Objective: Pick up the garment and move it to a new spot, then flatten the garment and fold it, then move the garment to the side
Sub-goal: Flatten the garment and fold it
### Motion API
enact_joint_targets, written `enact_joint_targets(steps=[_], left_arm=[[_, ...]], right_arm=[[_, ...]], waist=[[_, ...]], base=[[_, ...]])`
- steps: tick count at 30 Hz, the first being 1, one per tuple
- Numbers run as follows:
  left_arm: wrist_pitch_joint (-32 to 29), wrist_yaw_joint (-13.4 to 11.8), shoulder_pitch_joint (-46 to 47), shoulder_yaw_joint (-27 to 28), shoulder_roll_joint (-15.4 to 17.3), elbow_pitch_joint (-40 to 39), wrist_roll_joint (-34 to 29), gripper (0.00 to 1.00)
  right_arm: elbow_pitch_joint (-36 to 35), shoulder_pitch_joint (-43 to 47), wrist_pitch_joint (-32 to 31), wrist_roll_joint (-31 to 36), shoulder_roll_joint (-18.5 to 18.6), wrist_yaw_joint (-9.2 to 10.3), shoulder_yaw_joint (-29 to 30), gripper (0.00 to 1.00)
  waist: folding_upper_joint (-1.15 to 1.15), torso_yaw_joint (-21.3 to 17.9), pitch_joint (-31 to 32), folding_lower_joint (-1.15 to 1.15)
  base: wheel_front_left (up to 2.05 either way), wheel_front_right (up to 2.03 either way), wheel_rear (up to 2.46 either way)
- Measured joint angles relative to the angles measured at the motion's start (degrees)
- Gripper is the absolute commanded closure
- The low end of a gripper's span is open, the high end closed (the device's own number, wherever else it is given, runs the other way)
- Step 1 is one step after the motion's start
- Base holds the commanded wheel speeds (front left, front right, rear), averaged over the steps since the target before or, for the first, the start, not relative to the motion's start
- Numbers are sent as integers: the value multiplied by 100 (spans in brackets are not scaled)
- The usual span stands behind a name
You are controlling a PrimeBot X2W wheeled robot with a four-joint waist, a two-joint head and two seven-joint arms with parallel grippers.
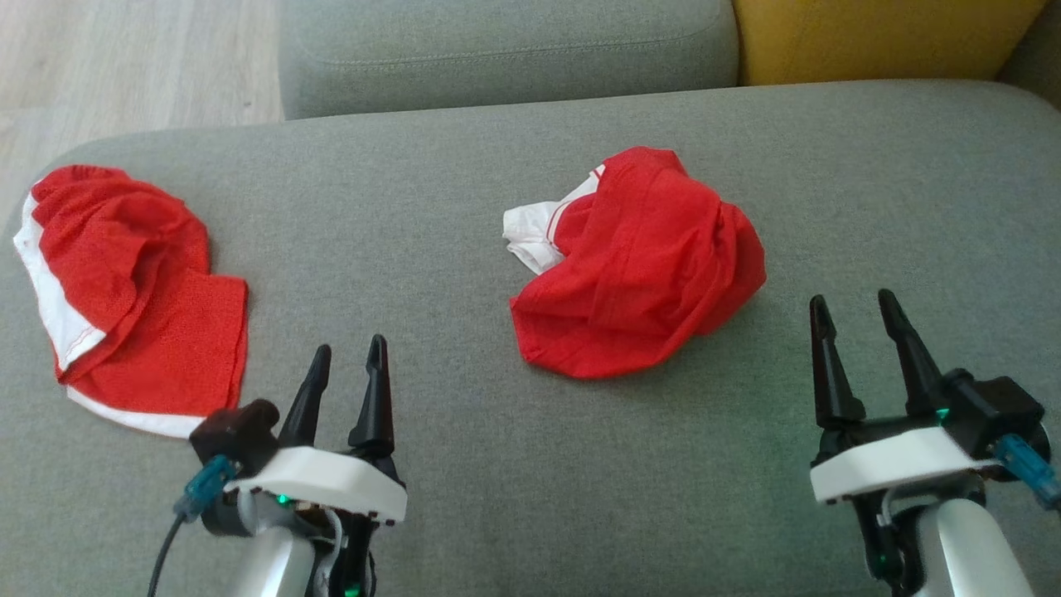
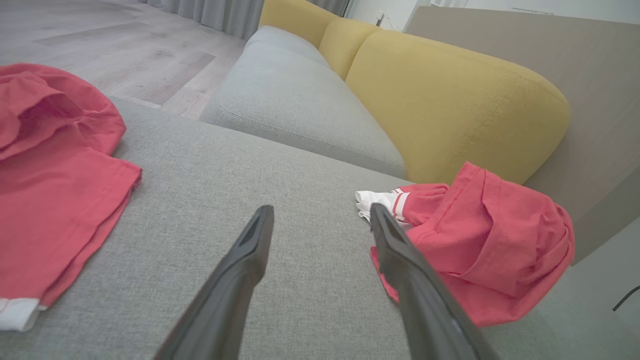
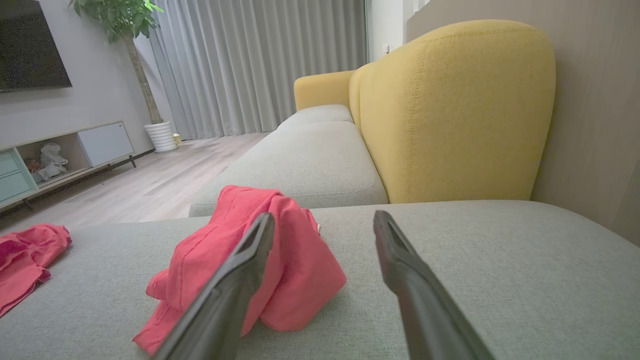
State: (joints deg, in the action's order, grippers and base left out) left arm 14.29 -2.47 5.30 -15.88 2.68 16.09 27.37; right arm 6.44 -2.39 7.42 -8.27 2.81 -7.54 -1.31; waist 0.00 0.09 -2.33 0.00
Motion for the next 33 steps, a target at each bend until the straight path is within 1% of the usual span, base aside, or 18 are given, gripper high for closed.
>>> enact_joint_targets(steps=[5,7,11,14,16,17,20,24,27,30,33], left_arm=[[0,-3,-14,-3,0,-60,0,0],[0,2,-14,-9,0,-60,0,0],[0,51,-2,-26,0,-54,0,0],[0,51,16,-88,0,-27,0,0],[0,52,74,-180,0,-5,10,0],[0,52,74,-180,0,-5,10,0],[0,53,204,-278,-1,35,131,0],[0,52,287,-412,-8,110,240,0],[1,48,325,-433,-4,151,316,0],[1,51,327,-494,-4,190,323,0],[0,47,332,-549,-5,194,360,0]], right_arm=[[5,-41,48,-8,-3,0,0,0],[-5,-48,48,31,-2,0,-113,0],[-36,-158,-51,230,-4,0,-709,0],[9,-419,-265,457,-1,0,-1145,0],[168,-674,-476,554,37,0,-1524,0],[168,-674,-476,554,37,0,-1524,0],[564,-1084,-798,571,177,0,-2141,0],[1223,-1526,-1116,326,469,0,-2625,0],[1734,-1780,-1326,175,595,0,-2861,0],[2178,-1969,-1399,86,645,0,-3056,0],[2536,-2124,-1391,80,649,0,-3043,0]], waist=[[0,8,-18,0],[0,43,-36,0],[0,146,-112,0],[0,254,-210,0],[0,350,-283,0],[0,350,-283,0],[0,526,-405,0],[0,814,-565,0],[0,1035,-677,0],[0,1231,-774,0],[0,1385,-866,0]], base=[[0,0,0],[0,0,0],[0,0,0],[0,0,0],[0,0,0],[0,0,0],[0,0,0],[0,0,0],[0,0,0],[0,0,0],[0,0,0]])
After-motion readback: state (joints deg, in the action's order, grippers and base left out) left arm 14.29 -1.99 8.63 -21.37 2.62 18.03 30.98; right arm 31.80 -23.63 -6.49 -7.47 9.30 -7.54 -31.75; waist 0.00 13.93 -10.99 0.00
